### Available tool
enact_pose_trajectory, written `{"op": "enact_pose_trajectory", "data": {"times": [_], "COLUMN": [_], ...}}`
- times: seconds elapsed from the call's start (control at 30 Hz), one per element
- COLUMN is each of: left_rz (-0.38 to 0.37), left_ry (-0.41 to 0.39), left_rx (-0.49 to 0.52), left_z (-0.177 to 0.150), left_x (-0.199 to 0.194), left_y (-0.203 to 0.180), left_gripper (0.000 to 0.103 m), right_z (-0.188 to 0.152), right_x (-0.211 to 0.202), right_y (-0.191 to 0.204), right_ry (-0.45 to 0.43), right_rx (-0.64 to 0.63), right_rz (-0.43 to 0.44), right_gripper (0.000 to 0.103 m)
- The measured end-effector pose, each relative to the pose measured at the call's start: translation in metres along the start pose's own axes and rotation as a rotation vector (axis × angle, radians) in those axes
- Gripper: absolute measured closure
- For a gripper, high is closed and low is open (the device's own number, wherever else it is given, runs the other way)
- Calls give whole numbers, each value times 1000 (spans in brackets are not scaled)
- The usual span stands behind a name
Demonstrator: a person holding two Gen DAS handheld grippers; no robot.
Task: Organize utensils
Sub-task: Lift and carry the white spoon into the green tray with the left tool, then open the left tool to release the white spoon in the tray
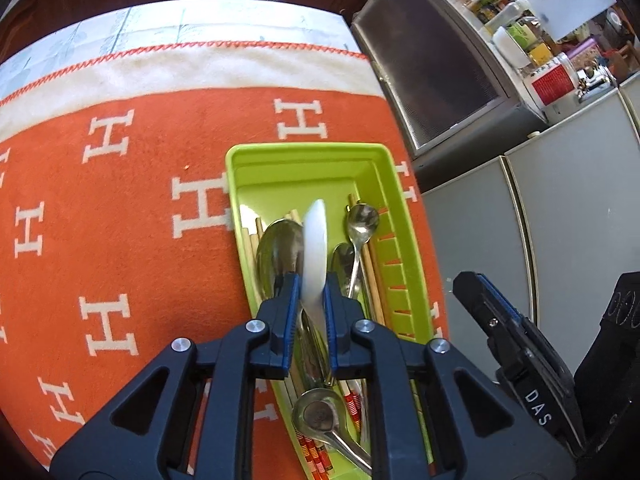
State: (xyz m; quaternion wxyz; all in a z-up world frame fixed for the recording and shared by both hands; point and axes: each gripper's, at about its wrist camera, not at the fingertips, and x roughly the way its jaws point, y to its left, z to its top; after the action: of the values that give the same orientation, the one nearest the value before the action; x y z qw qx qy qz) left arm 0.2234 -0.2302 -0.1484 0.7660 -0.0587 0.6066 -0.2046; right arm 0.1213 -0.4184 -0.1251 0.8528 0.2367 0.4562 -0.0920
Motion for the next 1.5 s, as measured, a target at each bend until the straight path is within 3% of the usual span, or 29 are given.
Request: {"op": "enact_pose_trajectory", "data": {"times": [0.23, 0.57, 0.67, 0.93, 1.27, 1.4, 1.5], "left_rz": [6, 16, 33, 89, 180, 219, 244], "left_ry": [-4, -66, -85, -139, -230, -275, -313], "left_rx": [13, 40, 53, 87, 140, 148, 136], "left_z": [2, -8, -18, -63, -133, -157, -172], "left_x": [-4, -49, -65, -105, -142, -162, -178], "left_y": [-1, 7, 12, 34, 53, 57, 59], "left_gripper": [91, 83, 74, 60, 42, 35, 32], "right_z": [-2, -4, -8, -29, -84, -108, -117], "right_x": [-4, -14, -22, -44, -70, -84, -96], "right_y": [4, 11, 15, 33, 57, 64, 68], "right_ry": [-4, -6, -7, 1, 42, 55, 57], "right_rx": [-7, -31, -44, -86, -129, -152, -181], "right_rz": [-2, 9, 14, 36, 59, 68, 83], "right_gripper": [78, 78, 78, 78, 78, 67, 65]}}
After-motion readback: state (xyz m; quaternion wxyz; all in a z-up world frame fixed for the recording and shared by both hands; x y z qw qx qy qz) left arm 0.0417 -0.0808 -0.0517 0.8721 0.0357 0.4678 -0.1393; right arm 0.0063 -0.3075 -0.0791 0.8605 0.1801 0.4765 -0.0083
